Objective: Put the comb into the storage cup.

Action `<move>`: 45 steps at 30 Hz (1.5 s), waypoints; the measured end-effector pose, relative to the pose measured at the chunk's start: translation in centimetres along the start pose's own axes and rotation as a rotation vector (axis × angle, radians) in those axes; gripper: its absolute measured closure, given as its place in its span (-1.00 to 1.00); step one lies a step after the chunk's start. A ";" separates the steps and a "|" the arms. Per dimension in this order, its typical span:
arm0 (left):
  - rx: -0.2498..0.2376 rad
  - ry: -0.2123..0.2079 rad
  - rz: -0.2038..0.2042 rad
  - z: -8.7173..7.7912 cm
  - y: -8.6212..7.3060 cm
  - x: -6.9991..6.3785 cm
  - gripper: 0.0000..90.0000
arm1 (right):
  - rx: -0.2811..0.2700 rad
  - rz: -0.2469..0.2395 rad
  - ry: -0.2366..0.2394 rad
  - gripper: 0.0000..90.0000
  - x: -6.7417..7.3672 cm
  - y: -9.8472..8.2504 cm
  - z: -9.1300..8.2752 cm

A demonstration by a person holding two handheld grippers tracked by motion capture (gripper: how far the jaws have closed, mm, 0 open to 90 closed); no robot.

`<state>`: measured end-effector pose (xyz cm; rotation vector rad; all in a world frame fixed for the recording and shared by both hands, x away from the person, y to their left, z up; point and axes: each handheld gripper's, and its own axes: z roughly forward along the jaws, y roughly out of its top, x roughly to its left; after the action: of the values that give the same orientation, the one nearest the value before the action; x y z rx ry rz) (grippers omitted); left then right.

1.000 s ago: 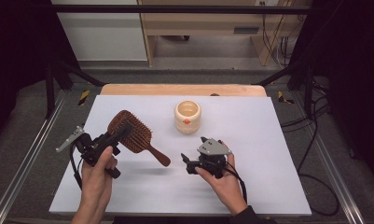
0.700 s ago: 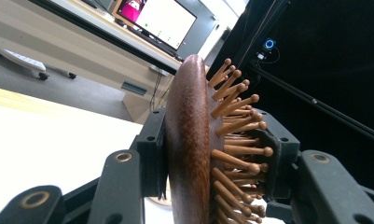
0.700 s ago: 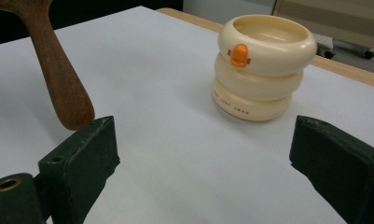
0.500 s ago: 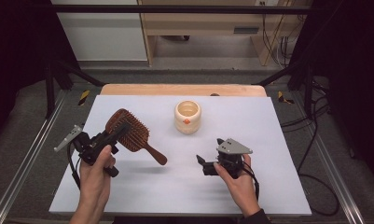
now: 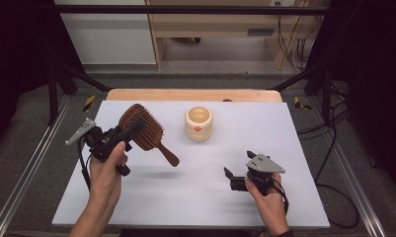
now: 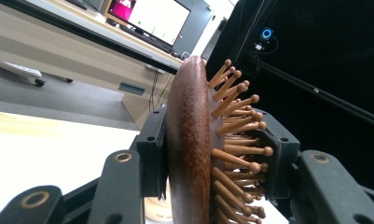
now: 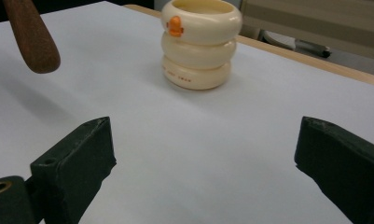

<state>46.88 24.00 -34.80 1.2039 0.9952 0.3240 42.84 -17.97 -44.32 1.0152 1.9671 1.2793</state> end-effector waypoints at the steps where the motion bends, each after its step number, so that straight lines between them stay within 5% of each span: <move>1: 0.000 -0.001 -0.004 0.2 0.1 -0.1 0.16 | -0.009 0.002 -0.010 -0.89 -0.2 -0.2 -0.1; 10: 0.012 0.001 0.024 2.1 2.1 -1.4 0.15 | -0.050 0.047 -0.037 -0.91 -0.6 -0.2 -0.7; 17: 0.028 0.003 0.016 3.0 3.0 -1.6 0.15 | -0.043 0.030 -0.025 -0.92 -0.5 -0.2 -0.6; 45: 0.062 0.016 0.071 5.8 5.2 -3.2 0.15 | -0.054 0.075 -0.006 -0.92 -0.8 -0.2 -0.7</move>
<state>51.04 20.13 -28.54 1.2965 0.9838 0.3619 42.69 -19.05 -44.25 1.0743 1.8954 1.3605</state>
